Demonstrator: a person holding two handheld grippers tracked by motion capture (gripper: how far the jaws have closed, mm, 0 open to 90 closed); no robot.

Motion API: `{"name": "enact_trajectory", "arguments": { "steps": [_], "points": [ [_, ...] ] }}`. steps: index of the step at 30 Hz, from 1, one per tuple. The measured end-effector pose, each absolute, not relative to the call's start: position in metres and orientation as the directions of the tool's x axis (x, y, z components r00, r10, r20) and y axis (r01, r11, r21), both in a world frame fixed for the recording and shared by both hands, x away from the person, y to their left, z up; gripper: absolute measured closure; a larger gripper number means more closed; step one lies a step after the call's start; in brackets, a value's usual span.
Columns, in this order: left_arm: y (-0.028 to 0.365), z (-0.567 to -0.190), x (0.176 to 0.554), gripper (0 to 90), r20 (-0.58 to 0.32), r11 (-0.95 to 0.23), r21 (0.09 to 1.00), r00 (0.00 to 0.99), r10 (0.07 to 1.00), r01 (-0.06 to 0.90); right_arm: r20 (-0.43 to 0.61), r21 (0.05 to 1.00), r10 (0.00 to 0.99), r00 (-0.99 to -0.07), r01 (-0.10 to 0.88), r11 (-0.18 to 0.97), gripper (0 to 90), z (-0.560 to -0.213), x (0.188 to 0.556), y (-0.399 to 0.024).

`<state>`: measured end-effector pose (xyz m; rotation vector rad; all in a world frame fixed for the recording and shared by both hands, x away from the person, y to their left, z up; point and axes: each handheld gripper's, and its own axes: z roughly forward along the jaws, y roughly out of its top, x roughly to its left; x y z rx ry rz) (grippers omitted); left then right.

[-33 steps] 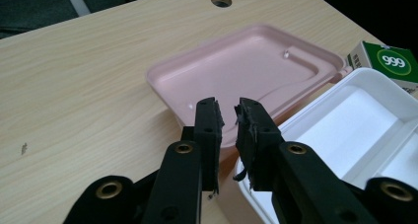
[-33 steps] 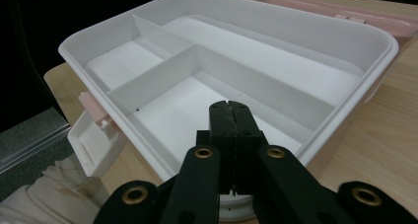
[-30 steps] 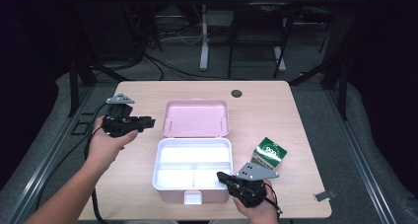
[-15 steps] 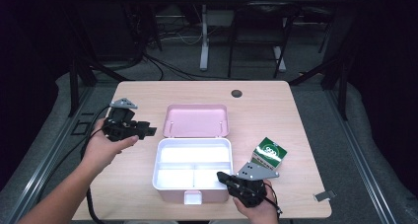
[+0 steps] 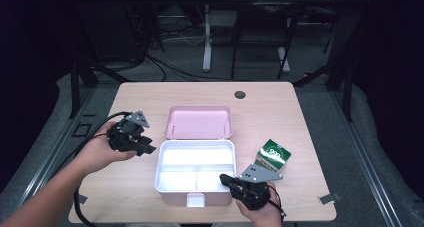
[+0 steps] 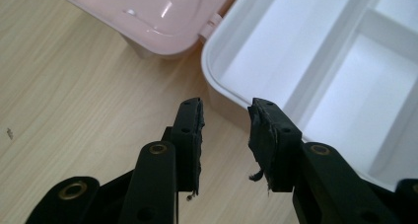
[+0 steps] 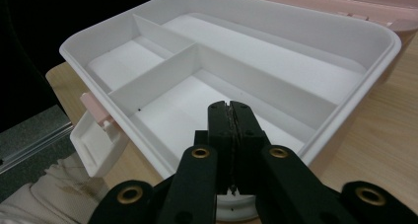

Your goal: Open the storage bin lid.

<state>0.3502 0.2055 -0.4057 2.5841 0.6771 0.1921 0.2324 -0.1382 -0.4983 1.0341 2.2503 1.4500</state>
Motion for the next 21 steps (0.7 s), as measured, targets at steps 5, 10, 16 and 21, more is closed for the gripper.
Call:
{"name": "enact_trajectory", "arguments": {
  "steps": [5, 10, 16, 21],
  "points": [
    [0.202, -0.404, 0.348, 67.9, 0.028, -0.828, 0.411, 0.902, 0.430, 0.381, 0.150, 0.876, 0.689, -0.709, 0.419, 0.241, 88.7, -0.498, 0.233, -0.138],
    [0.194, -0.402, 0.349, 68.9, 0.082, -0.887, 0.325, 0.925, 0.372, 0.328, 0.153, 0.875, 0.688, -0.710, 0.421, 0.240, 88.1, -0.498, 0.233, -0.138],
    [0.184, -0.400, 0.348, 69.9, 0.109, -0.933, 0.255, 0.951, 0.290, 0.255, 0.151, 0.875, 0.684, -0.714, 0.418, 0.243, 87.3, -0.497, 0.232, -0.137],
    [0.171, -0.398, 0.348, 70.4, 0.123, -0.955, 0.210, 0.964, 0.238, 0.209, 0.150, 0.876, 0.684, -0.714, 0.417, 0.243, 87.3, -0.496, 0.233, -0.138]
  ]
}}
